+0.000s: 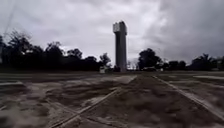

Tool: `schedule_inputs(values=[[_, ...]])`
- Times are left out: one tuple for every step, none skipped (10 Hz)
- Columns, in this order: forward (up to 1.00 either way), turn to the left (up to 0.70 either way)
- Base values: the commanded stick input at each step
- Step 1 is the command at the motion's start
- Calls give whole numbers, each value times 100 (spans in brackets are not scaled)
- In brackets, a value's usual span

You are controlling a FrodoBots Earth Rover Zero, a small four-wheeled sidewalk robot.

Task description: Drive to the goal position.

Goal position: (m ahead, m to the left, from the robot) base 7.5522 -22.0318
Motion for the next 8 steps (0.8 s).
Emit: schedule_inputs(values=[[70, 0], [70, 0], [70, 0], [70, 0], [70, 0], [70, 0], [70, 0], [70, 0]])
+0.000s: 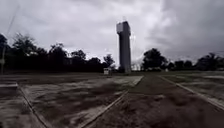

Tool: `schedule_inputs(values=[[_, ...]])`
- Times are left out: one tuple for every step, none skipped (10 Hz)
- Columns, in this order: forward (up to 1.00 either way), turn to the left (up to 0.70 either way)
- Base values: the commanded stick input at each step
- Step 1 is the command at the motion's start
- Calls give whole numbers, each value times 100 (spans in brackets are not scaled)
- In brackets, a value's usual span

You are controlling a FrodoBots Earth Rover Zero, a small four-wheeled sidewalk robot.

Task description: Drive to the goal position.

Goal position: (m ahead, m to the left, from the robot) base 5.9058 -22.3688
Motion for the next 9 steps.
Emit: schedule_inputs(values=[[70, 0], [70, 0], [70, 0], [70, 0], [70, 0], [70, 0], [70, 0], [70, 0], [70, 0]])
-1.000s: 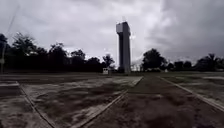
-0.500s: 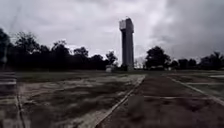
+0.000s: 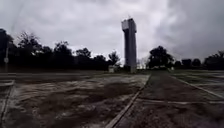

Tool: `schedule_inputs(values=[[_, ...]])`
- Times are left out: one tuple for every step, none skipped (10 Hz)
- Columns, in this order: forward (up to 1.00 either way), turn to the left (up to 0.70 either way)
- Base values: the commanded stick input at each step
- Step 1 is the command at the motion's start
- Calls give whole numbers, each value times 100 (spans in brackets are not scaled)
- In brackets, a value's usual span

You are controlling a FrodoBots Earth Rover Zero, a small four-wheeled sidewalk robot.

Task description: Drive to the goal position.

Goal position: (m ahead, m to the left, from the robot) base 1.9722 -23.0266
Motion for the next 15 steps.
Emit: schedule_inputs(values=[[70, 0], [70, 0], [70, 0], [70, 0], [70, 0], [70, 0], [70, 0], [70, 0], [70, 0], [70, 0], [70, 0], [70, 0], [70, 0], [70, 0], [70, 0]])
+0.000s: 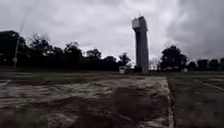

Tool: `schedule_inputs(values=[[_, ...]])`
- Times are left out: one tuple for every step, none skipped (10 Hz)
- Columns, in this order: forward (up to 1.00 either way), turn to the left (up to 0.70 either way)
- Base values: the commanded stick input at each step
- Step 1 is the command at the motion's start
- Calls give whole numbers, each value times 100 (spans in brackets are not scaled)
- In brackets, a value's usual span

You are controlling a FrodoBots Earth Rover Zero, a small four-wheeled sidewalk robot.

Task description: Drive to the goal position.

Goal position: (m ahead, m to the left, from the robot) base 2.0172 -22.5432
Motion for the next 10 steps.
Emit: schedule_inputs(values=[[70, 0], [70, 0], [70, 0], [70, 0], [70, 0], [70, 0], [70, 0], [70, 0], [70, 0], [70, 0]])
